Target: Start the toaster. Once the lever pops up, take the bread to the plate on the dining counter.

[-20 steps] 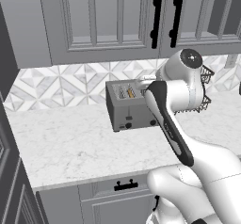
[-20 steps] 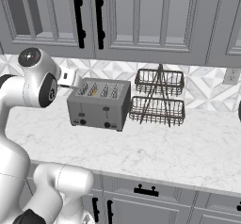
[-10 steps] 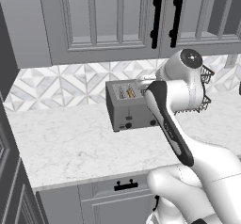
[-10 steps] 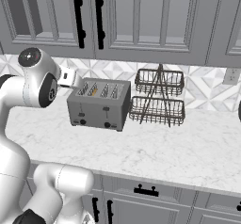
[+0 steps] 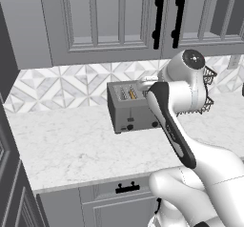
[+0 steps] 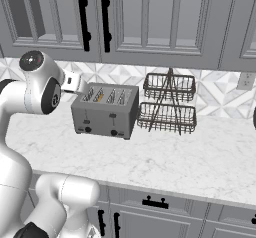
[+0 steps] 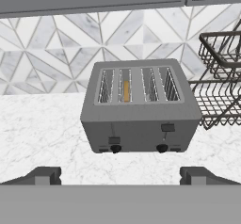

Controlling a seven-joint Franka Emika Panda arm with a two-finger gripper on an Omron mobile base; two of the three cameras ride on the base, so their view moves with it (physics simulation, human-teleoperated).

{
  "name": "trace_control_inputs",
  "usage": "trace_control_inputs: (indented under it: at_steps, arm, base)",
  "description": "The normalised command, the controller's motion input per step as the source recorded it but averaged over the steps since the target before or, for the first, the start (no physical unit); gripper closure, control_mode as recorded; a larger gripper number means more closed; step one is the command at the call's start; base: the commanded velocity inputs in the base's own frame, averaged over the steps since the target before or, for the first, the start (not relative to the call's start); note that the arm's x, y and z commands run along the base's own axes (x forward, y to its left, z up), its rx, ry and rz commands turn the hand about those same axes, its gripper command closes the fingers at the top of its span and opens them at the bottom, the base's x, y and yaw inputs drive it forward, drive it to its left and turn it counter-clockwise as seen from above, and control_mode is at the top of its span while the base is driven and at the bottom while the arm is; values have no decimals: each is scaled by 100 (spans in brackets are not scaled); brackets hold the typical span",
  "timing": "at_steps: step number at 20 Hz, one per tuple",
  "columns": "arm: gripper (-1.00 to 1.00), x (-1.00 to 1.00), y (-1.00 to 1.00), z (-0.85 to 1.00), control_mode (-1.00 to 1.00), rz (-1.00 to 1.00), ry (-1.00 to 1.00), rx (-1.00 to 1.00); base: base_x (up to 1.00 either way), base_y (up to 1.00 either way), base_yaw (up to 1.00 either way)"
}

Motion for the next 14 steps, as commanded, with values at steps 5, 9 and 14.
trace_control_inputs:
  at_steps: [5, 9, 14]
  arm:
    - [-100, 0, 0, 0, -100, 0, 0, 0]
    - [-100, 0, 0, 0, -100, 0, 0, 0]
    - [-100, 0, 0, 0, -100, 0, 0, 0]
  base:
    - [0, 0, 0]
    - [0, 0, 0]
    - [0, 0, 0]
